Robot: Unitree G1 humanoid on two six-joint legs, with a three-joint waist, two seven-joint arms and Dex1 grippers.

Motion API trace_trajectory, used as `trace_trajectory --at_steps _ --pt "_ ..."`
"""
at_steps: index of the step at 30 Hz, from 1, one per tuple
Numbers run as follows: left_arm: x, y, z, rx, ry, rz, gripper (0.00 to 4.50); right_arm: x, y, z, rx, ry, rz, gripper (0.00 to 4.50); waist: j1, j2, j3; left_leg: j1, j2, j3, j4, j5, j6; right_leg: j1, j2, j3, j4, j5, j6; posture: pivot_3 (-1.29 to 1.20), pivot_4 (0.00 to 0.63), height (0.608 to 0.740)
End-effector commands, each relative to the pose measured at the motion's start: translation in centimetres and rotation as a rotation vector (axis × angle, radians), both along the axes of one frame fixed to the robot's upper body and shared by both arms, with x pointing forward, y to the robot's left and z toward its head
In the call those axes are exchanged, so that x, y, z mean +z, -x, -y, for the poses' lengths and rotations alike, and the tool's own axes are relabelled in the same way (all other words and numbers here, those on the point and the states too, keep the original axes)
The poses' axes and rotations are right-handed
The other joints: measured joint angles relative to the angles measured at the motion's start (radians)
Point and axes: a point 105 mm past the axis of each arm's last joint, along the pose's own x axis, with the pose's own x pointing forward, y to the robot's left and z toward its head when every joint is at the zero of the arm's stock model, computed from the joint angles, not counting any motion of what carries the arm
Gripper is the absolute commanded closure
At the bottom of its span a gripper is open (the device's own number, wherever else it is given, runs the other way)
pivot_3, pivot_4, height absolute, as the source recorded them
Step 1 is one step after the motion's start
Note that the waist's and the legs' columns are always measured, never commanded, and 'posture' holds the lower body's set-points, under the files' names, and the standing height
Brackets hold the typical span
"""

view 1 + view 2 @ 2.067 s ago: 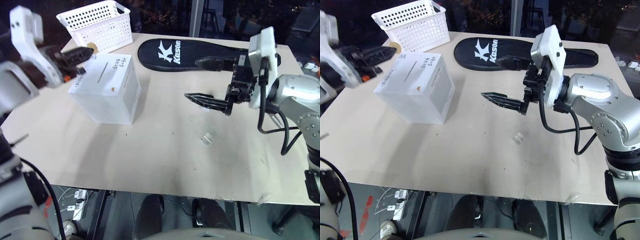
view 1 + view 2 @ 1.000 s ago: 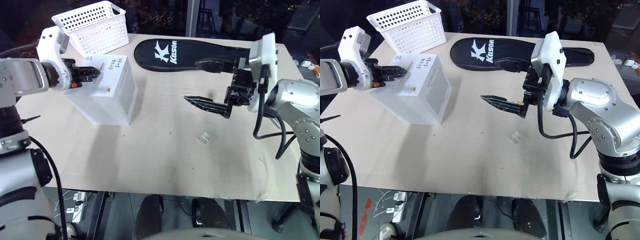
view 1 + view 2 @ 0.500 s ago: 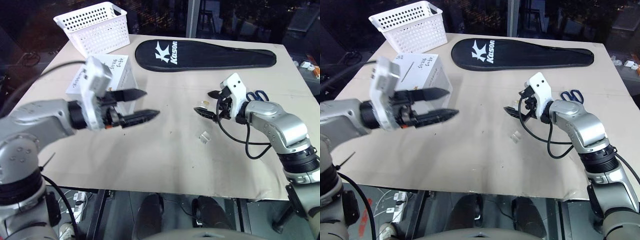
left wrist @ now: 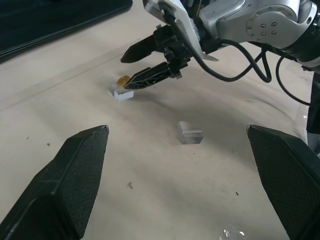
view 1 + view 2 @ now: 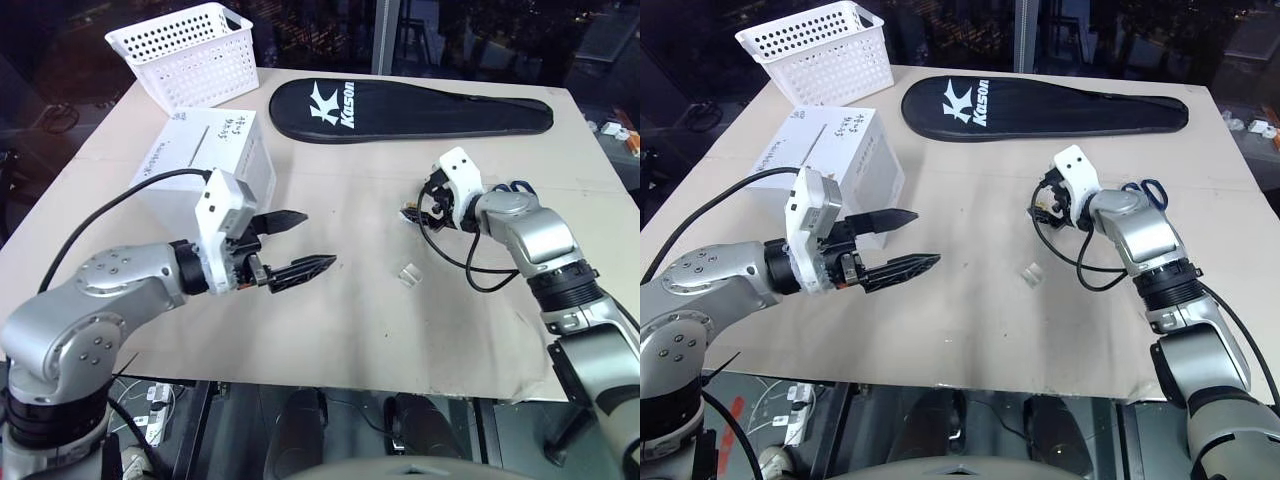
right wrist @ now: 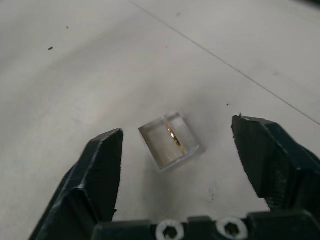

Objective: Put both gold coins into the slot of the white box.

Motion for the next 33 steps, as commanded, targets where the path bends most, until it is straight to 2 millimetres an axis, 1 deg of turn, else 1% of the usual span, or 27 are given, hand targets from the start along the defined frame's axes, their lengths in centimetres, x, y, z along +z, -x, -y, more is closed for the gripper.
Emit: trace_trajectory --at_steps 1,2,3,4,5,27,28,29,30,33 --pt "1.11 0.68 0.11 -0.005 0.001 0.064 0.00 1.88 -0.15 -0.22 0.029 -0.013 0.050 1.72 0.000 0.000 0.000 0.000 0.000 0.000 0.000 0.000 0.000 0.000 0.000 0.000 0.000 0.000 0.000 0.00 0.150 0.740" --pt "1.08 0.74 0.10 -0.004 0.001 0.063 0.00 1.86 -0.16 -0.22 0.031 -0.009 0.048 1.99 0.000 0.000 0.000 0.000 0.000 0.000 0.000 0.000 0.000 0.000 0.000 0.000 0.000 0.000 0.000 0.00 0.150 0.740" --pt "1.06 0.78 0.09 -0.003 0.002 0.062 0.00 1.83 -0.16 -0.22 0.033 -0.006 0.048 2.44 0.000 0.000 0.000 0.000 0.000 0.000 0.000 0.000 0.000 0.000 0.000 0.000 0.000 0.000 0.000 0.00 0.150 0.740" --pt "1.04 0.81 0.10 -0.002 0.002 0.061 0.00 1.81 -0.18 -0.19 0.034 -0.004 0.047 3.09 0.000 0.000 0.000 0.000 0.000 0.000 0.000 0.000 0.000 0.000 0.000 0.000 0.000 0.000 0.000 0.00 0.150 0.740" --pt "1.02 0.82 0.08 0.001 0.002 0.061 0.00 1.74 -0.24 -0.16 0.032 -0.001 0.045 3.50 0.000 0.000 0.000 0.000 0.000 0.000 0.000 0.000 0.000 0.000 0.000 0.000 0.000 0.000 0.000 0.00 0.150 0.740" --pt "1.12 1.07 0.16 0.010 0.008 0.066 0.00 1.37 -0.87 -0.30 0.036 0.021 0.046 3.50 -0.001 0.000 0.000 0.000 0.000 0.000 0.000 0.000 0.000 0.000 0.000 0.000 0.000 0.000 0.000 0.00 0.150 0.740" --pt "1.10 1.09 0.15 0.010 0.008 0.066 0.00 1.36 -0.86 -0.28 0.036 0.021 0.045 3.94 -0.001 0.000 0.000 0.000 0.000 0.000 0.000 0.000 0.000 0.000 0.000 0.000 0.000 0.000 0.000 0.00 0.150 0.740" --pt "1.08 1.11 0.14 0.010 0.008 0.065 0.00 1.36 -0.83 -0.26 0.037 0.021 0.043 4.05 -0.001 0.000 0.000 0.000 0.000 0.000 0.000 0.000 0.000 0.000 0.000 0.000 0.000 0.000 0.000 0.00 0.150 0.740" --pt "1.07 1.13 0.14 0.010 0.008 0.065 0.00 1.37 -0.81 -0.24 0.038 0.021 0.042 4.40 -0.001 0.000 0.000 0.000 0.000 0.000 0.000 0.000 0.000 0.000 0.000 0.000 0.000 0.000 0.000 0.00 0.150 0.740" --pt "1.07 1.14 0.15 0.009 0.011 0.064 0.00 1.44 -0.72 -0.24 0.041 0.020 0.041 4.46 -0.001 0.000 0.000 0.000 0.000 0.000 0.000 0.000 0.000 0.000 0.000 0.000 0.000 0.000 0.000 0.00 0.150 0.740"
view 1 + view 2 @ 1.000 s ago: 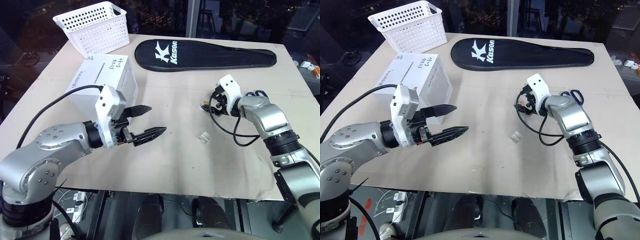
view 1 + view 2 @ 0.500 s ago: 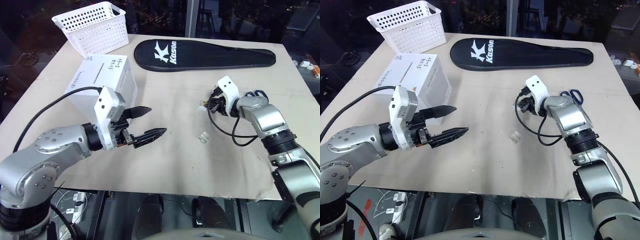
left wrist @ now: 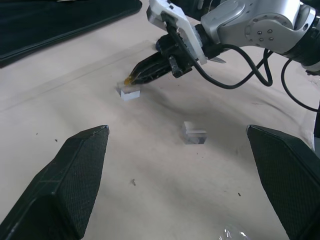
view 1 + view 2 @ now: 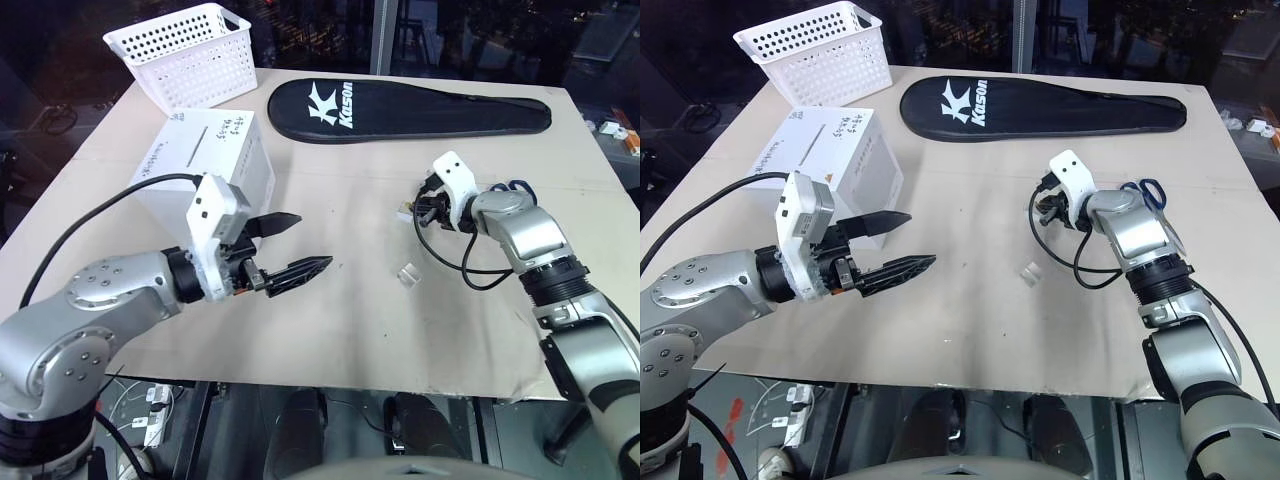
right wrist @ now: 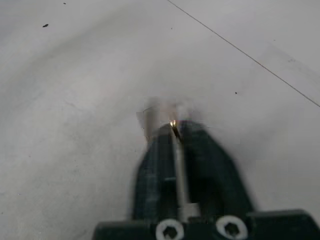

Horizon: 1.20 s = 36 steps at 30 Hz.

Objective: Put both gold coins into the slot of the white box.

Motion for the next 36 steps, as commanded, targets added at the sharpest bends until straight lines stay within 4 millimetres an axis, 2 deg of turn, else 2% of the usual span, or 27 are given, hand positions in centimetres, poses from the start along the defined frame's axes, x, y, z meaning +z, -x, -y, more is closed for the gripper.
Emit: trace_trajectory --at_steps 1,7,11,13,16,19,23,24,27,32,33,34,36 --pt "1.0 0.6 0.3 -0.023 0.007 0.054 0.00 2.2 -0.2 0.0 0.012 -0.019 0.066 4.46 0.000 0.000 0.000 0.000 0.000 0.000 0.000 0.000 0.000 0.000 0.000 0.000 0.000 0.000 0.000 0.00 0.150 0.740" --pt "1.0 0.5 0.4 -0.027 0.036 0.039 0.00 2.7 0.0 0.0 0.022 -0.023 0.070 4.46 0.000 0.000 0.000 0.000 0.000 0.000 0.000 0.000 0.000 0.000 0.000 0.000 0.000 0.000 0.000 0.00 0.150 0.740" --pt "1.6 -0.4 0.0 -0.004 0.156 -0.031 0.00 5.1 1.5 -0.7 0.103 -0.151 0.066 4.46 0.001 0.001 0.000 0.000 0.000 0.000 0.000 0.000 0.000 0.000 0.000 0.000 0.000 0.000 0.000 0.00 0.150 0.740" --pt "2.0 -0.7 -0.1 -0.013 0.194 -0.052 0.00 6.9 3.2 -1.4 0.203 -0.247 0.065 4.46 0.002 0.001 0.001 0.000 0.000 -0.001 0.000 0.000 0.000 0.000 0.000 0.000 0.000 0.000 0.000 0.00 0.150 0.740" --pt "3.0 -1.1 0.4 -0.068 0.269 -0.080 0.00 10.0 7.6 -2.7 0.414 -0.405 0.015 4.46 0.006 0.001 0.001 -0.001 0.000 -0.001 0.000 0.000 0.000 0.000 0.000 -0.001 0.000 0.000 0.000 0.00 0.150 0.740" --pt "4.0 -1.4 1.1 -0.128 0.320 -0.097 0.00 11.4 10.5 -3.5 0.532 -0.450 -0.018 4.46 0.004 0.001 0.001 -0.001 0.000 -0.002 0.000 0.000 0.000 0.001 0.000 -0.002 -0.001 0.000 0.000 0.00 0.150 0.740" --pt "5.3 -1.4 2.6 -0.239 0.371 -0.125 0.00 13.2 13.2 -4.6 0.632 -0.491 -0.016 4.46 0.001 0.001 0.001 0.000 0.000 -0.002 0.000 0.000 0.000 0.001 0.000 -0.002 0.000 0.000 0.000 0.00 0.150 0.740" --pt "5.6 -1.3 2.8 -0.264 0.383 -0.134 0.00 13.5 13.6 -4.7 0.645 -0.497 -0.013 4.46 0.003 0.002 0.001 0.000 0.000 -0.001 0.000 0.000 0.000 0.001 0.000 -0.001 0.000 0.000 0.000 0.00 0.150 0.740" --pt "5.9 -1.1 3.5 -0.323 0.371 -0.149 0.66 14.2 14.4 -5.0 0.664 -0.514 -0.008 4.50 0.001 0.002 0.001 0.000 0.000 -0.002 0.000 0.000 0.000 0.001 0.000 -0.002 0.000 0.000 0.000 0.00 0.150 0.740" --pt "6.0 -1.2 3.7 -0.343 0.370 -0.163 0.66 14.6 15.2 -5.1 0.684 -0.529 -0.009 4.50 0.001 0.002 0.001 0.000 0.000 -0.002 0.000 0.000 0.000 0.001 0.000 -0.001 0.000 0.000 0.000 0.00 0.150 0.740" --pt "6.0 -1.2 3.8 -0.347 0.369 -0.163 1.03 14.7 15.4 -5.2 0.691 -0.531 -0.011 4.50 0.001 0.002 0.001 0.000 0.000 -0.002 0.000 0.000 0.000 0.001 0.000 -0.002 0.000 0.000 0.000 0.00 0.150 0.740" --pt "6.0 -1.1 3.8 -0.349 0.367 -0.162 1.16 14.7 15.5 -5.3 0.697 -0.532 -0.012 4.50 0.001 0.002 0.001 0.000 0.000 -0.002 0.000 0.000 0.000 0.001 0.000 -0.002 0.000 0.000 0.000 0.00 0.150 0.740" --pt "6.0 -1.1 3.9 -0.350 0.362 -0.159 1.16 14.8 15.7 -5.4 0.706 -0.536 -0.015 4.50 0.001 0.002 0.001 0.000 0.000 -0.002 0.000 0.000 0.000 0.001 0.000 -0.001 0.000 0.000 0.000 0.00 0.150 0.740"
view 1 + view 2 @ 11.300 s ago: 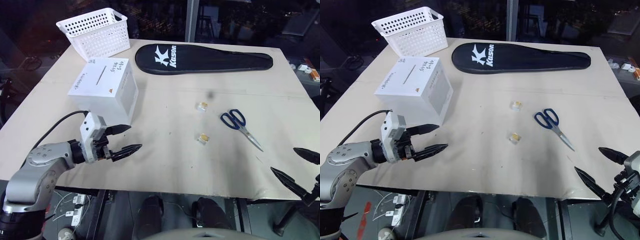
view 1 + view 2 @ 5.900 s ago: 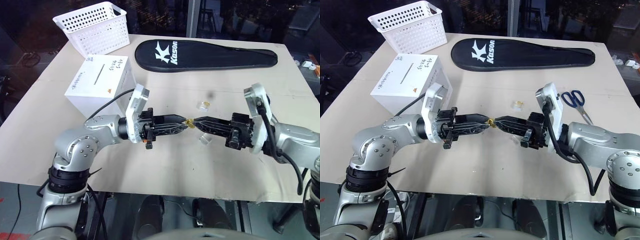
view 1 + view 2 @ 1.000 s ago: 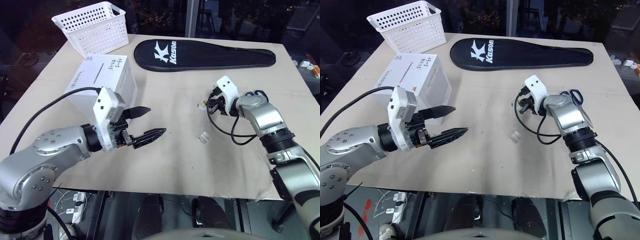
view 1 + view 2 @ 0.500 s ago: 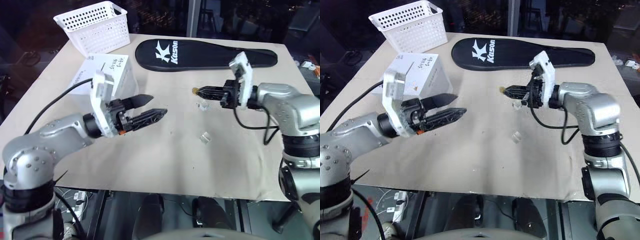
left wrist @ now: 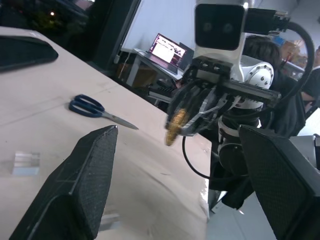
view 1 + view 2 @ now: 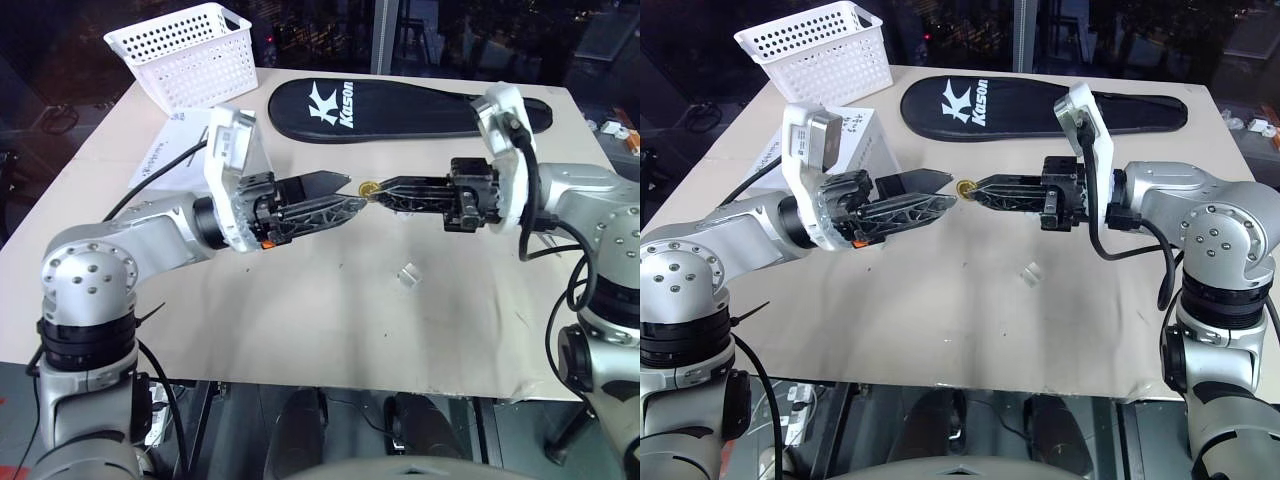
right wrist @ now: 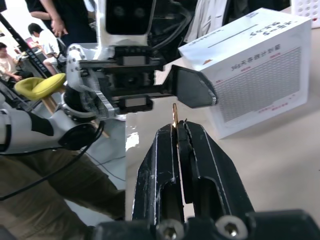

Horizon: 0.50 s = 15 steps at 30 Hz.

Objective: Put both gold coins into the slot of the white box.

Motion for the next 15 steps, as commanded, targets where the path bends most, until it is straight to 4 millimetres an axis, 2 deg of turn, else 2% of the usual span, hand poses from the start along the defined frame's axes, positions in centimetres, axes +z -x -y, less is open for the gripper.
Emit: trace_trajectory --at_steps 1,3,6,7,9,10,12,15 --pt "0.80 0.60 0.32 -0.035 0.006 0.035 1.16 1.61 1.19 -0.05 0.030 -0.029 0.071 4.50 0.000 0.000 0.000 0.000 0.000 0.000 0.000 0.000 0.000 0.000 0.000 0.000 0.000 0.000 0.000 0.00 0.150 0.740" --pt "0.91 0.65 0.31 -0.039 0.014 0.034 1.16 1.67 1.32 -0.08 0.036 -0.031 0.070 4.50 0.000 0.000 0.000 0.000 0.000 0.000 0.000 0.000 0.000 0.000 0.000 0.000 0.000 0.000 0.000 0.00 0.150 0.740" --pt "1.00 0.77 0.34 -0.041 0.015 0.038 2.28 1.77 1.44 -0.03 0.044 -0.032 0.067 4.50 0.001 0.000 0.000 0.000 0.000 0.000 0.000 0.000 0.000 0.000 0.000 0.000 0.000 0.000 0.000 0.00 0.150 0.740" --pt "1.01 0.91 0.39 -0.050 0.017 0.036 2.28 1.78 1.45 -0.04 0.044 -0.032 0.068 4.50 0.000 0.000 0.000 0.000 0.000 0.000 0.000 0.000 0.000 0.000 0.000 0.000 0.000 0.000 0.000 0.00 0.150 0.740" --pt "1.03 0.96 0.42 -0.053 0.020 0.036 3.04 1.80 1.47 -0.06 0.046 -0.032 0.069 4.50 0.000 0.000 0.000 0.000 0.000 0.000 0.000 0.000 0.000 0.000 0.000 0.000 0.000 0.000 0.000 0.00 0.150 0.740" --pt "1.06 0.96 0.44 -0.052 0.021 0.037 3.21 1.80 1.48 -0.08 0.047 -0.031 0.069 4.50 0.000 0.000 0.000 0.000 0.000 0.000 0.000 0.000 0.000 0.000 0.000 0.000 0.000 0.000 0.000 0.00 0.150 0.740" --pt "1.11 1.03 0.46 -0.053 0.021 0.038 4.15 1.81 1.48 -0.12 0.048 -0.031 0.069 4.50 0.000 0.000 0.000 0.000 0.000 0.000 0.000 0.000 0.000 0.000 0.000 0.000 0.000 0.000 0.000 0.00 0.150 0.740" --pt "1.22 1.22 0.46 -0.065 0.027 0.035 4.15 1.81 1.46 -0.15 0.049 -0.031 0.069 4.50 0.000 0.000 0.000 0.000 0.000 0.000 0.000 0.000 0.000 0.000 0.000 0.000 0.000 0.000 0.000 0.00 0.150 0.740"
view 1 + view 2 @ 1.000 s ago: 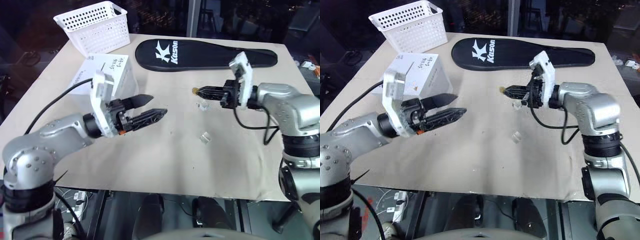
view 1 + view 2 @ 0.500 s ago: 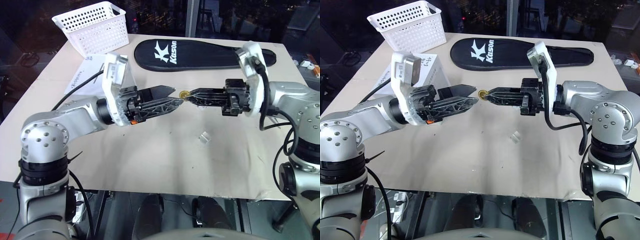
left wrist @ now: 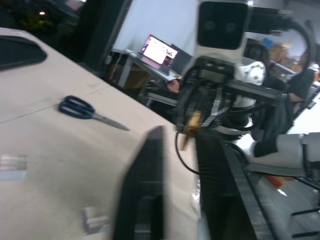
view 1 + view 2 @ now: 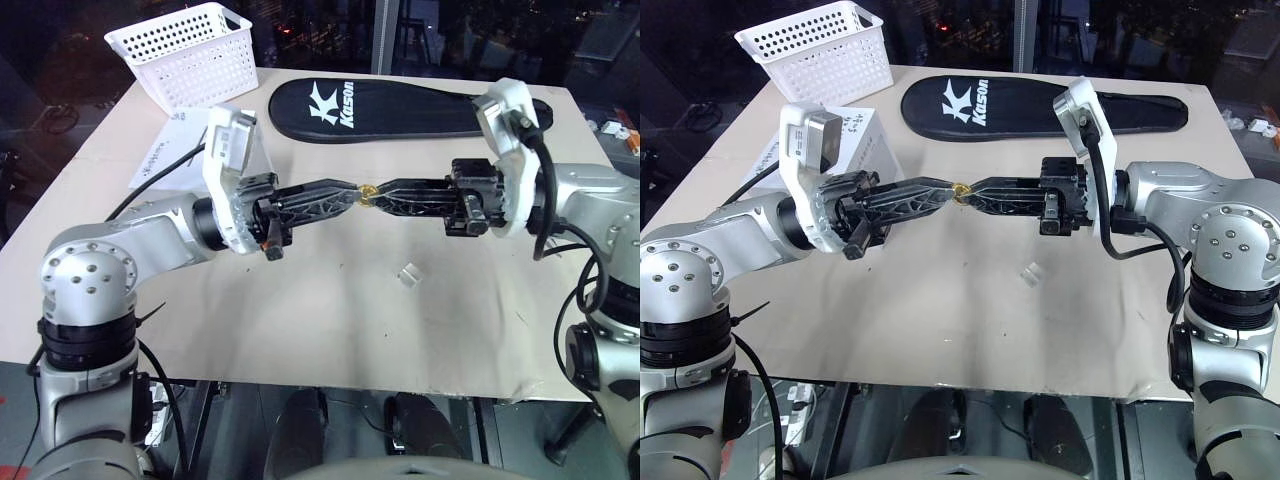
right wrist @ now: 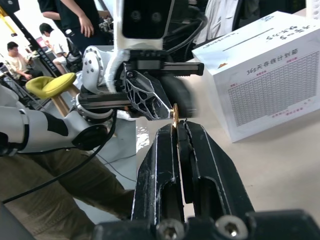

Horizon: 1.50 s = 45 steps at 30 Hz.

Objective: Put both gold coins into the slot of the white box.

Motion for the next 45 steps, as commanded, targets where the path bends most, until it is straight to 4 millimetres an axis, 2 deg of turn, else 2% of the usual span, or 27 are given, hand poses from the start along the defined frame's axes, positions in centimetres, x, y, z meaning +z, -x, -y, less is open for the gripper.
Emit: trace_trajectory --at_steps 1,18,19,22,27,35,38,40,41,42,45 --pt "0.9 0.7 0.2 -0.027 0.007 0.038 4.15 1.1 0.7 -0.2 0.036 -0.024 0.051 4.50 0.000 0.000 0.000 0.000 0.000 0.000 0.000 0.000 0.000 0.000 0.000 0.000 0.000 0.000 0.000 0.00 0.150 0.740" --pt "0.5 1.4 0.3 -0.082 -0.002 0.017 4.15 1.1 1.2 -0.4 0.069 -0.025 0.037 4.50 0.000 0.000 0.000 0.000 0.000 0.000 0.000 0.000 0.000 0.000 0.000 0.000 0.000 0.000 0.000 0.00 0.150 0.740" --pt "0.4 1.5 0.3 -0.088 -0.005 0.014 4.33 1.1 1.3 -0.5 0.071 -0.027 0.037 4.50 0.000 0.000 0.000 0.000 0.000 0.000 0.000 0.000 0.000 0.000 0.000 0.000 0.000 0.000 0.000 0.00 0.150 0.740" --pt "0.1 1.8 0.3 -0.101 -0.018 0.011 4.33 1.2 1.5 -0.5 0.079 -0.031 0.040 4.50 0.000 0.000 0.000 0.000 0.000 0.000 -0.001 0.000 0.000 0.000 0.000 0.000 -0.001 0.000 0.000 0.00 0.150 0.740" --pt "0.3 1.7 0.2 -0.087 -0.005 0.019 4.33 1.4 2.2 -0.6 0.121 -0.038 0.045 4.50 0.000 0.000 0.000 0.000 0.000 0.000 -0.001 0.000 0.000 0.000 0.000 0.000 -0.001 0.000 0.000 0.00 0.150 0.740" --pt "0.8 1.7 -0.3 -0.062 0.020 0.026 4.33 1.4 2.2 -0.8 0.125 -0.052 0.050 4.50 0.000 0.000 0.000 0.000 0.000 0.000 -0.001 0.000 0.000 0.000 0.000 0.000 -0.001 0.000 0.000 0.00 0.150 0.740" --pt "0.9 1.8 -0.6 -0.052 0.024 0.027 4.50 1.7 1.9 -0.6 0.111 -0.078 0.059 3.70 0.000 0.000 0.000 0.000 0.000 0.000 -0.001 0.000 0.000 0.000 0.000 0.000 -0.001 0.000 0.000 0.00 0.150 0.740" --pt "1.0 1.8 -0.7 -0.046 0.027 0.026 4.50 1.7 2.0 -0.6 0.122 -0.082 0.055 2.72 0.000 0.000 0.000 0.000 0.000 0.000 -0.001 0.000 0.000 0.000 0.000 0.000 -0.001 0.000 0.000 0.00 0.150 0.740" --pt "1.0 1.8 -0.8 -0.043 0.027 0.026 4.50 1.6 2.1 -0.6 0.129 -0.077 0.056 2.45 0.000 0.000 0.000 0.000 0.000 0.000 -0.001 0.000 0.000 0.000 0.000 0.000 -0.001 0.000 0.000 0.00 0.150 0.740" --pt "1.2 1.8 -0.9 -0.038 0.031 0.026 4.50 1.6 2.2 -0.6 0.132 -0.075 0.057 1.81 0.000 0.000 0.000 0.000 0.000 0.000 -0.001 0.000 0.000 0.000 0.000 0.000 -0.001 0.000 0.000 0.00 0.150 0.740" --pt "1.4 1.7 -1.3 -0.020 0.041 0.023 4.50 1.5 2.1 -0.7 0.123 -0.072 0.064 0.46 0.000 0.000 0.000 0.000 0.000 0.000 -0.001 0.000 0.000 0.000 0.000 0.000 -0.001 0.000 0.000 0.00 0.150 0.740"
